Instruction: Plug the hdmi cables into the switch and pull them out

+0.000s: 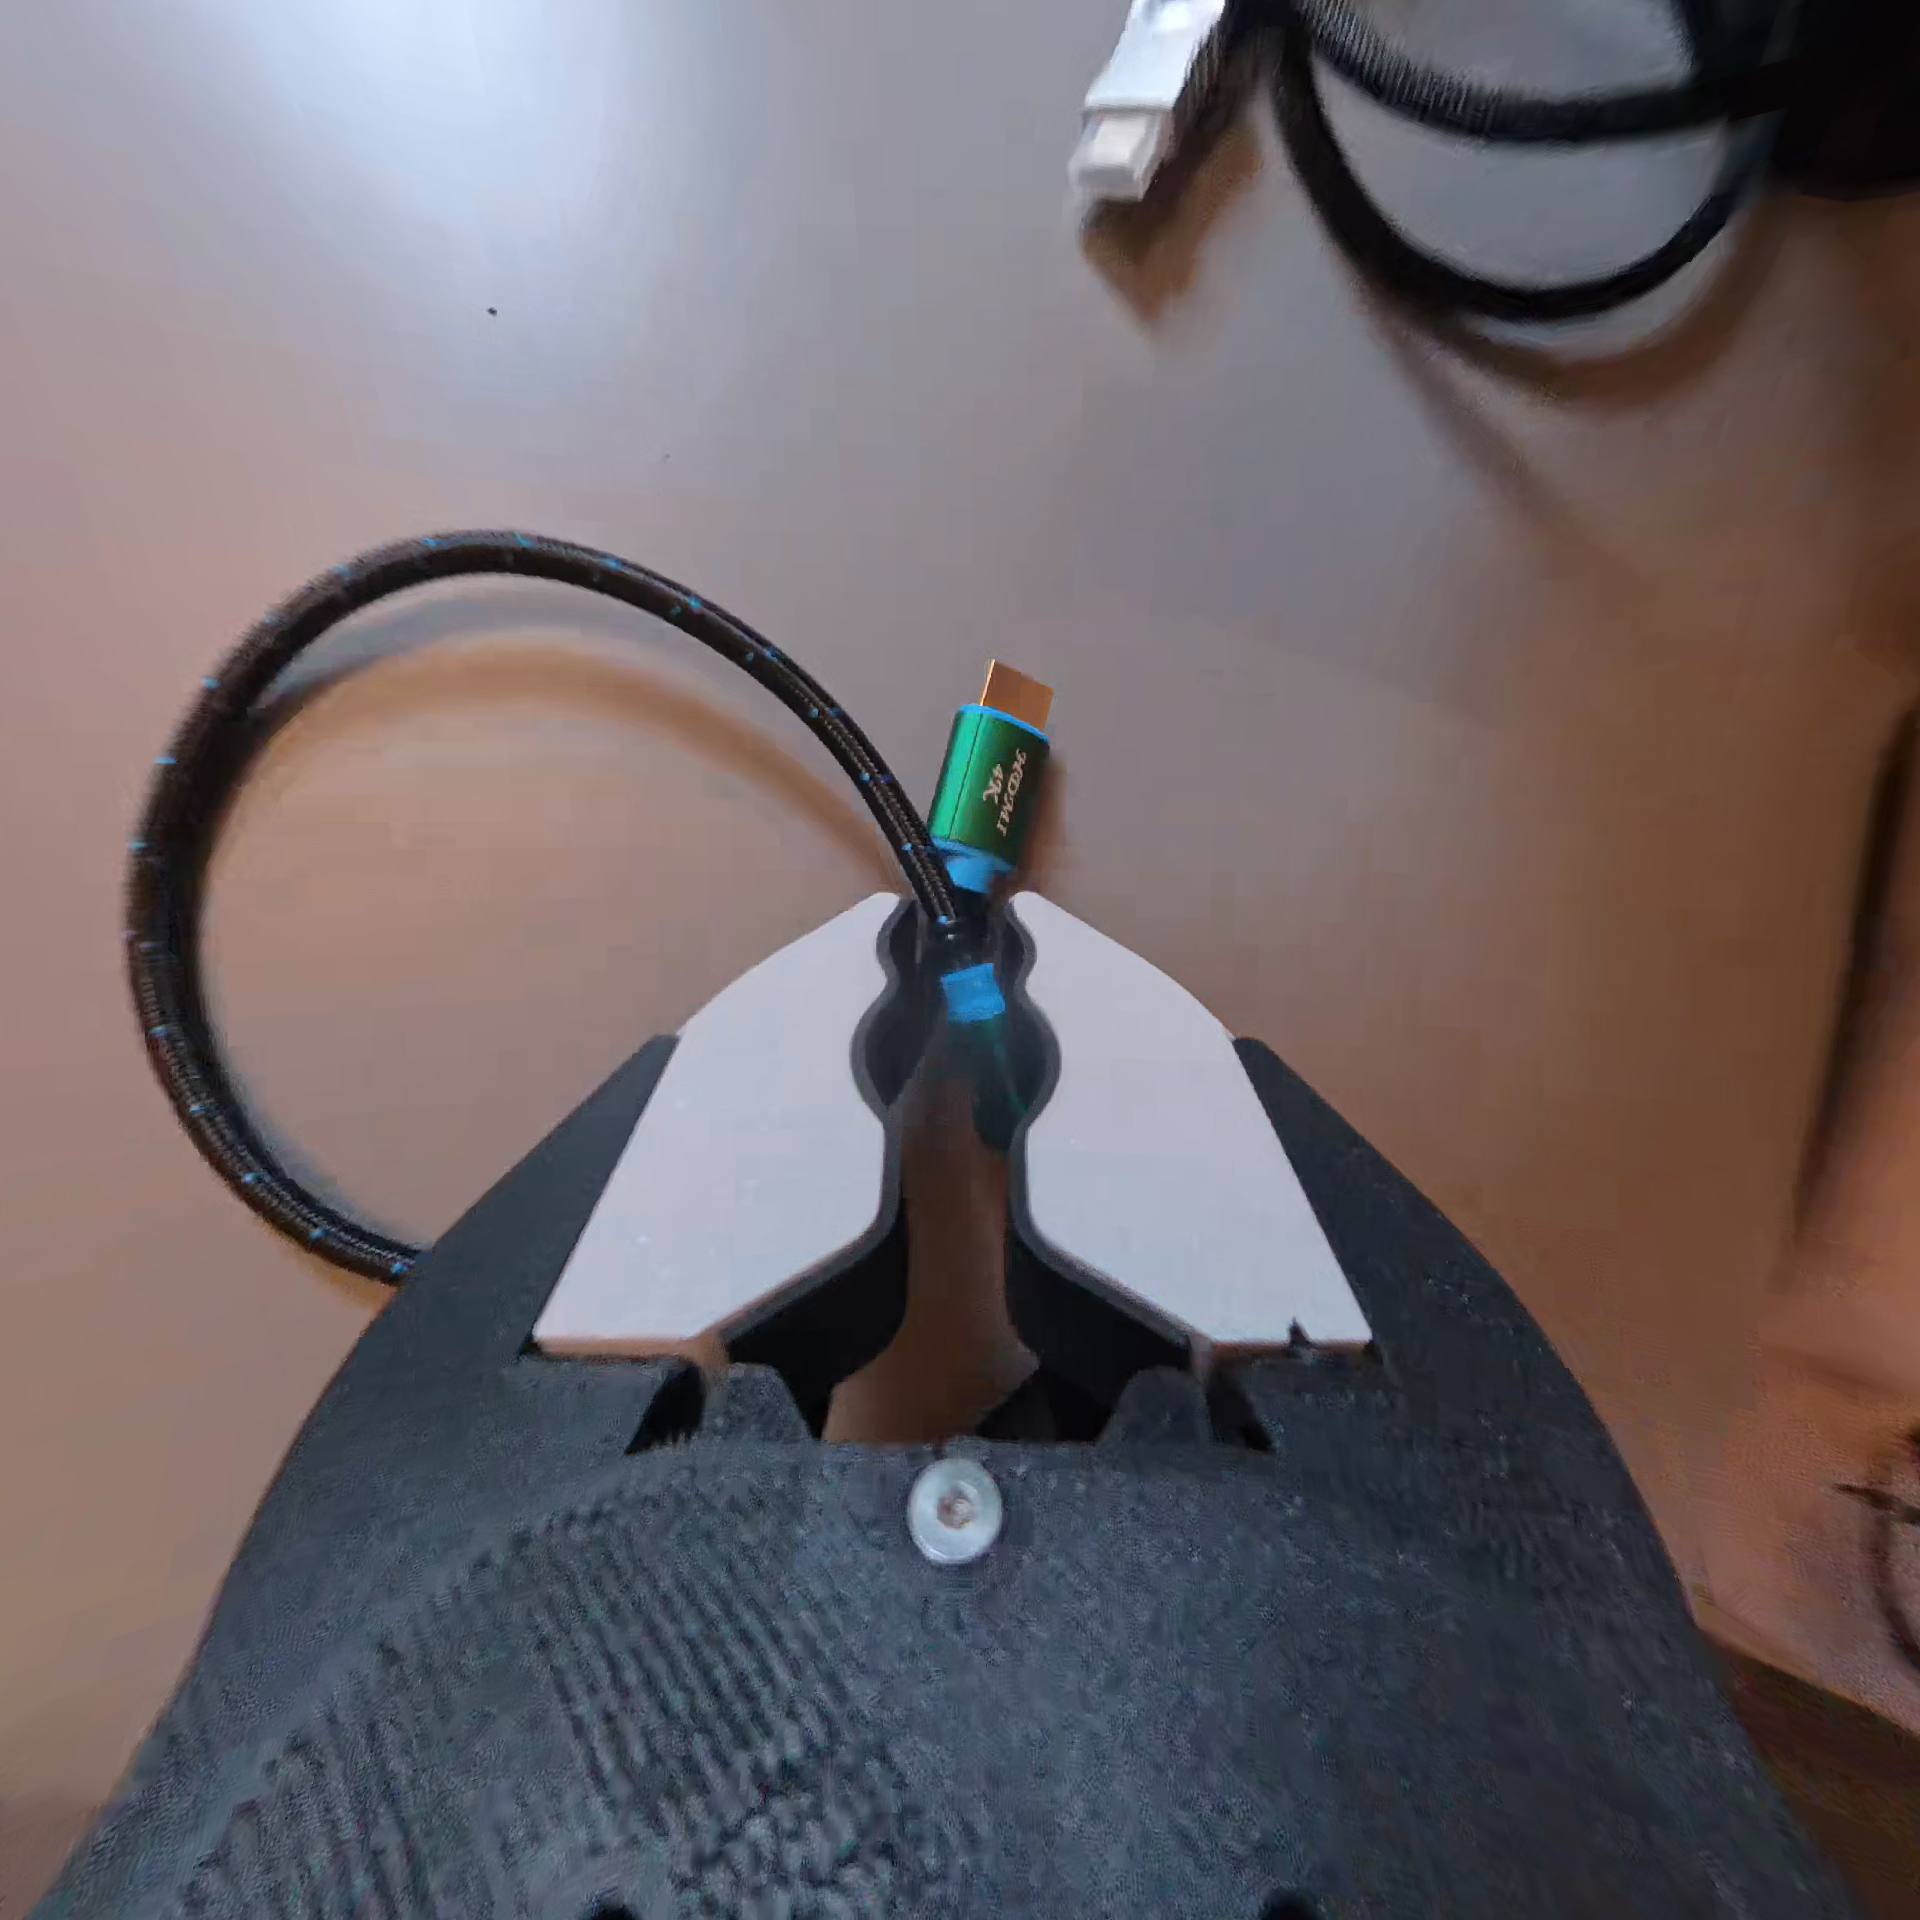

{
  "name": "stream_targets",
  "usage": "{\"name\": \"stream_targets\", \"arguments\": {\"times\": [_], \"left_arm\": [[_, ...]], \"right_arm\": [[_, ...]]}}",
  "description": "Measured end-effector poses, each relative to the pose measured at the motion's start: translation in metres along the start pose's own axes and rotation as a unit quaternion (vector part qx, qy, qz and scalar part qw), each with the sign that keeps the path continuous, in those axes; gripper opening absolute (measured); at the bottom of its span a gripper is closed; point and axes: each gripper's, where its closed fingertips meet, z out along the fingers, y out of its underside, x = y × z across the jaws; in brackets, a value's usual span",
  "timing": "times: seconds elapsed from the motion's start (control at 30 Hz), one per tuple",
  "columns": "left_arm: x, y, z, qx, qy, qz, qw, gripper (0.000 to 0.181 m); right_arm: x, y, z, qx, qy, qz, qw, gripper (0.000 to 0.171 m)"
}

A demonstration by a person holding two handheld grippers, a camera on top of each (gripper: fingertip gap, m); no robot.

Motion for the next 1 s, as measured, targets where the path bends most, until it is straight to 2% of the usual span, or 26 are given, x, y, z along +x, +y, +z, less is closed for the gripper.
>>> {"name": "stream_targets", "arguments": {"times": [0.1,0.23,0.33,0.53,0.77,0.9,1.0], "left_arm": [[-0.004,0.000,-0.007,0.001,-0.097,0.094,0.991,0.035],[0.000,0.000,0.002,0.002,-0.158,0.166,0.973,0.053],[-0.002,-0.007,0.012,0.021,-0.152,0.164,0.974,0.047],[-0.002,-0.011,0.020,-0.005,-0.092,0.168,0.982,0.035],[-0.001,-0.013,0.021,0.002,-0.110,0.191,0.975,0.031],[-0.007,-0.016,0.018,0.008,-0.173,0.240,0.955,0.022],[-0.005,-0.018,0.012,0.026,-0.147,0.195,0.969,0.019]], "right_arm": [[0.003,0.004,0.001,-0.009,0.005,0.023,1.000,0.023],[0.005,0.003,0.003,-0.012,0.000,0.037,0.999,0.023],[0.004,-0.001,0.005,-0.010,-0.004,0.044,0.999,0.022],[0.003,0.005,0.002,-0.016,-0.008,0.068,0.998,0.023],[-0.002,0.012,0.002,-0.023,-0.015,0.080,0.996,0.023],[-0.004,0.010,0.003,-0.024,-0.021,0.072,0.997,0.022],[-0.005,0.009,-0.001,-0.022,-0.020,0.068,0.997,0.022]]}}
